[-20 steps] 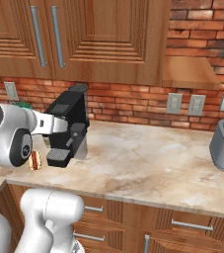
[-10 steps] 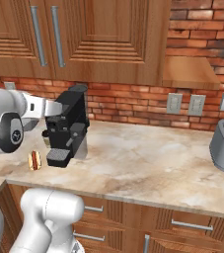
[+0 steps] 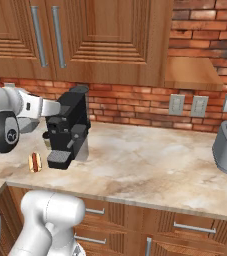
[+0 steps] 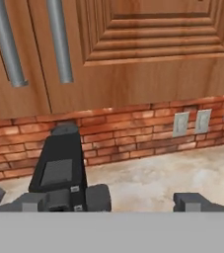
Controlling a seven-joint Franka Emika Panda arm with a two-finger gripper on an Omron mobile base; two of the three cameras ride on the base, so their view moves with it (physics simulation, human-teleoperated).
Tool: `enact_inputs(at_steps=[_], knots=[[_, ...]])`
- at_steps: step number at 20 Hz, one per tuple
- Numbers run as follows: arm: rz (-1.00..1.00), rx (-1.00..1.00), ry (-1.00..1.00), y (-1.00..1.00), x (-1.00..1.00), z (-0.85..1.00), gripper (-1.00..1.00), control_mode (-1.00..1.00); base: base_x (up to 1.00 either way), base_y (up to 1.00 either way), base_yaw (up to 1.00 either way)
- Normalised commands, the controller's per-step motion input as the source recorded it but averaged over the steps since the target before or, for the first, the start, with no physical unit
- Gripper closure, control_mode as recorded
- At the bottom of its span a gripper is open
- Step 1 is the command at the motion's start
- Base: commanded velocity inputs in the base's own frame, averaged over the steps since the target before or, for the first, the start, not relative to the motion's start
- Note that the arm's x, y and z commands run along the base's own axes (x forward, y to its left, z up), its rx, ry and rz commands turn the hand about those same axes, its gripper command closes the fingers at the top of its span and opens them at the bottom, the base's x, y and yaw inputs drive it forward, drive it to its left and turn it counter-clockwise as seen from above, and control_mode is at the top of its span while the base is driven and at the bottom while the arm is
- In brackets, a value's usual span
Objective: Pick the pan from the cabinet and place it on the stove. Then turn on the stove burner for the pan.
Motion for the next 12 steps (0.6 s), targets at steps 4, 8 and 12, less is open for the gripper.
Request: enact_inputs(at_steps=[4,8,12], knots=[[0.00,0.00,-0.10,0.00,-0.11,0.21,-1.00,-1.00,0.00,0.00,0.00],[0.08,-0.01,-0.18,0.00,-0.02,0.32,-1.00,-1.00,0.00,0.00,0.00],[0.09,-0.02,-0.20,0.00,0.01,0.34,-1.00,-1.00,0.00,0.00,0.00]])
